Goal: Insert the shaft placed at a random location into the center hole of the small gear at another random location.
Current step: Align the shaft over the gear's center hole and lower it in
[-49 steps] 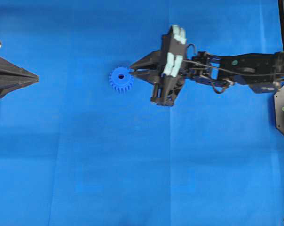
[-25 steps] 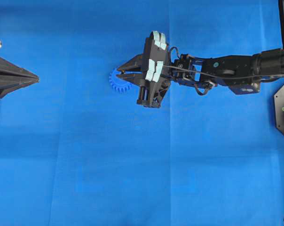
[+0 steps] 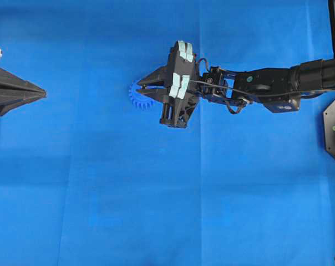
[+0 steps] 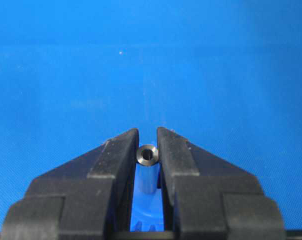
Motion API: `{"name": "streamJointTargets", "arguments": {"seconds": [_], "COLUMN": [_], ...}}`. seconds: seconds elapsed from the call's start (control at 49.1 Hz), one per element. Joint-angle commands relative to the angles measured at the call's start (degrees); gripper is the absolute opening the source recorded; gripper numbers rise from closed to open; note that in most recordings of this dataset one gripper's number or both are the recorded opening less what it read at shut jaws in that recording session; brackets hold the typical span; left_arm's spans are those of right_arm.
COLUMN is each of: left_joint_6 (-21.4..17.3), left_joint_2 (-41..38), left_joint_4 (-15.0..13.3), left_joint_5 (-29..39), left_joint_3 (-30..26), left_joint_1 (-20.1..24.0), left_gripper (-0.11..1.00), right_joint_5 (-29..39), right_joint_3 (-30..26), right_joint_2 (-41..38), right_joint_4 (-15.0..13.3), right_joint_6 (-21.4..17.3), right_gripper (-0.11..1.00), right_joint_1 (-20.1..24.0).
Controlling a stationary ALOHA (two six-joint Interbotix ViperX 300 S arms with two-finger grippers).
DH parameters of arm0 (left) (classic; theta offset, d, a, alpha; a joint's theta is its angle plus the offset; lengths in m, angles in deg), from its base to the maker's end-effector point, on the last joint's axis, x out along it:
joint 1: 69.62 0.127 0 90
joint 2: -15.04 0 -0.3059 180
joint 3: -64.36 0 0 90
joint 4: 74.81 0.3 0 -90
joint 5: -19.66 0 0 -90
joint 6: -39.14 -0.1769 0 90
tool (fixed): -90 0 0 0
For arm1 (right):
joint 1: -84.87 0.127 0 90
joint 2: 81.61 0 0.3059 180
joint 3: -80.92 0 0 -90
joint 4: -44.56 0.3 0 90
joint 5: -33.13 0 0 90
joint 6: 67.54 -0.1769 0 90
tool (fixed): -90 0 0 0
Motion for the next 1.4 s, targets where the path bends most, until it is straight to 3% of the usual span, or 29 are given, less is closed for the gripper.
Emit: {"name": "streamJointTargets", "arguments": {"seconds": [0.0, 0.427, 0.631, 1.384], "left_joint_6": [0.1, 0.1, 0.1, 0.1], "left_joint_2": [-0.5, -0.5, -0.5, -0.5], "left_joint_4": [0.0, 0.0, 0.1, 0.1], "left_joint_5": [-0.3, -0.3, -0.4, -0.4], "left_joint_3": [-0.4, -0.4, -0.4, -0.4], "left_joint_1": [0.3, 0.2, 0.3, 0.4], "left_gripper": [0.02, 0.02, 0.02, 0.02], "right_joint_5": [-0.7, 0.3, 1.2, -2.0], "right_joint_3": [-0.5, -0.7, -1.0, -2.0], "right_joint_2": [1.0, 5.0, 7.5, -1.2], "right_joint_4": [0.1, -0.1, 0.0, 1.9], "right_joint_6": [0.1, 0.5, 3.3, 3.3], "right_gripper": [0.03, 0.02, 0.02, 0.02], "right_joint_1": [-0.1, -0.4, -0.4, -0.5]}}
